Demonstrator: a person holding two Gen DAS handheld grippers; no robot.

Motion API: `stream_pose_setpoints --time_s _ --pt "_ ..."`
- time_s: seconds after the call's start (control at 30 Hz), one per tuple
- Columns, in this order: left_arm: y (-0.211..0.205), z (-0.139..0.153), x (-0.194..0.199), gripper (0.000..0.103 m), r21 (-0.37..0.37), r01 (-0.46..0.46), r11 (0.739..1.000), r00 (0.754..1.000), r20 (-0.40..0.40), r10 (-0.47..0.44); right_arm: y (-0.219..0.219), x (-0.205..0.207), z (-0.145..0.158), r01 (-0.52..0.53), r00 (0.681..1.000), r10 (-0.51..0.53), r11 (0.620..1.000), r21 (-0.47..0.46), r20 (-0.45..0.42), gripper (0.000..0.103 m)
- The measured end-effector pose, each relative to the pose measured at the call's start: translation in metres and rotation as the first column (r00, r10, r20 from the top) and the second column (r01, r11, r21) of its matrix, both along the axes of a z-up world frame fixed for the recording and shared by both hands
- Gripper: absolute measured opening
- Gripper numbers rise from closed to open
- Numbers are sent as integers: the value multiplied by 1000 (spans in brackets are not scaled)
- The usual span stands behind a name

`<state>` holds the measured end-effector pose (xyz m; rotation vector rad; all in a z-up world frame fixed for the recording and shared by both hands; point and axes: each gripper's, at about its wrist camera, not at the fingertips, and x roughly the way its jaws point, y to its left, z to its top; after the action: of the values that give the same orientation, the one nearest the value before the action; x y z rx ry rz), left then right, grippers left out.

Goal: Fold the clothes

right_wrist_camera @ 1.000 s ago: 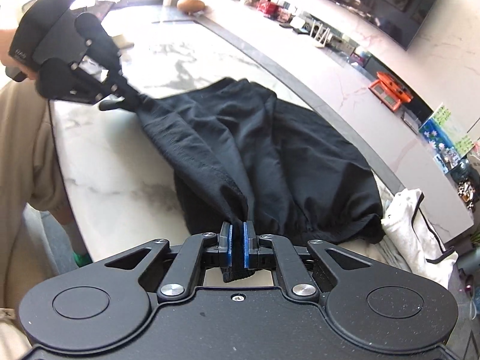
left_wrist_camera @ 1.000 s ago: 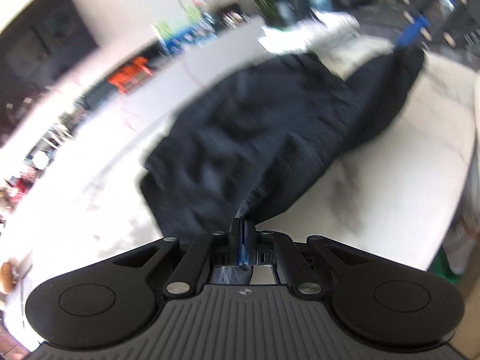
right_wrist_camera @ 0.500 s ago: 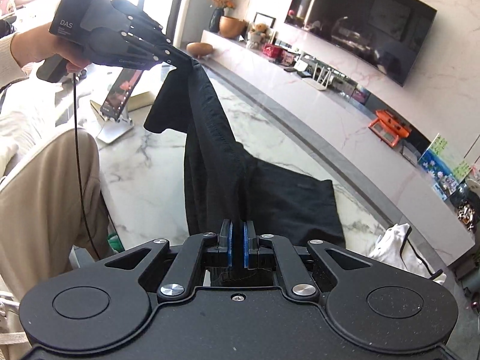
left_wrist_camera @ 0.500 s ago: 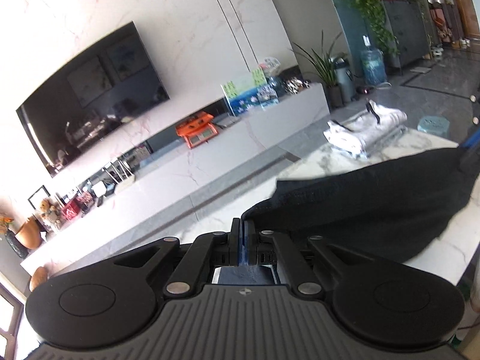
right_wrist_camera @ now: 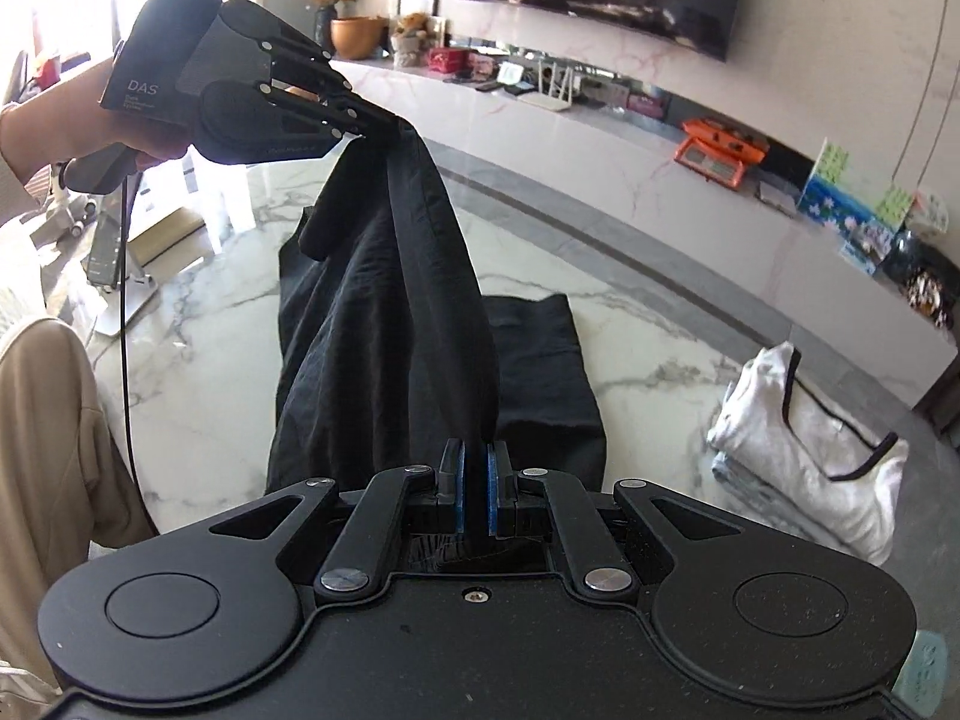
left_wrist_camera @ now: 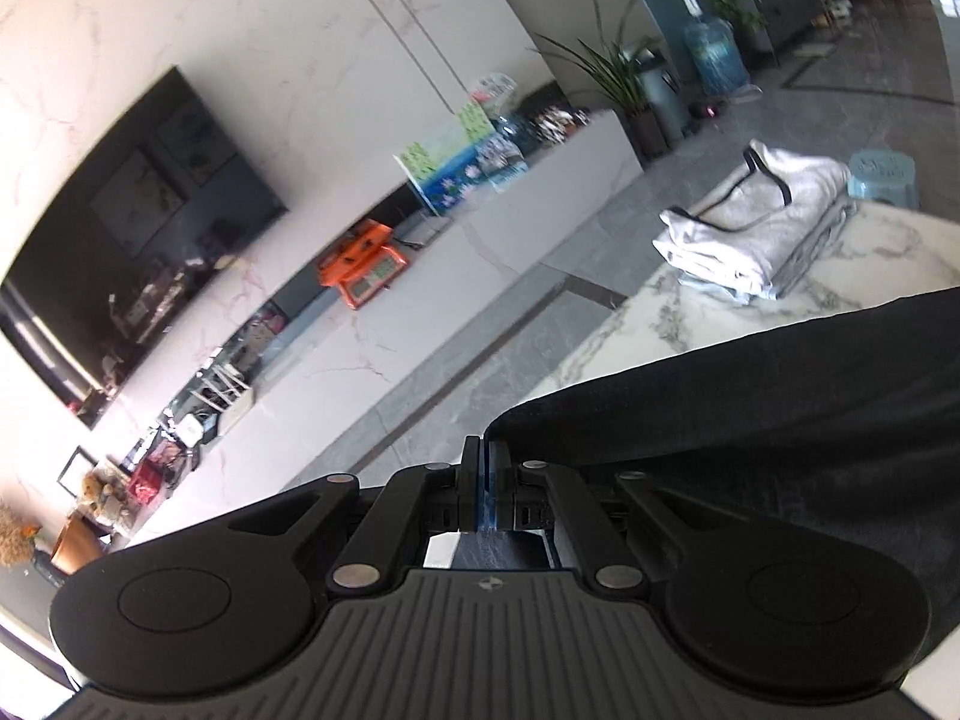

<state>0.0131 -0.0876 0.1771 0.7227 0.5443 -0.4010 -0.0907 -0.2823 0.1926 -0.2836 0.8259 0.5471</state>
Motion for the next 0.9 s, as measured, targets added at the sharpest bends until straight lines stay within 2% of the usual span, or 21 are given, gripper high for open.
stream_pose_setpoints --time_s 0.23,0.33,0.47,0.53,0.73,0.9 --pt "-44 -81 58 1 74 76 994 989 -136 -66 -34 46 -76 71 988 -69 997 10 -139 5" --pt "-53 -109 75 4 81 99 992 980 -183 -83 -45 64 -109 102 975 -97 995 14 -201 5" --pt "-54 -134 92 10 43 103 994 972 -218 -91 -57 76 -139 139 958 -129 990 22 -256 5" --pt "-50 -140 96 13 16 96 995 972 -217 -90 -64 77 -145 159 952 -140 986 49 -273 6" --pt "-21 -125 96 41 -115 40 993 968 -243 -67 -67 73 -146 194 931 -171 980 43 -323 6" --pt "-2 -112 78 50 -121 39 992 948 -308 -75 -67 60 -150 218 920 -197 976 25 -338 6"
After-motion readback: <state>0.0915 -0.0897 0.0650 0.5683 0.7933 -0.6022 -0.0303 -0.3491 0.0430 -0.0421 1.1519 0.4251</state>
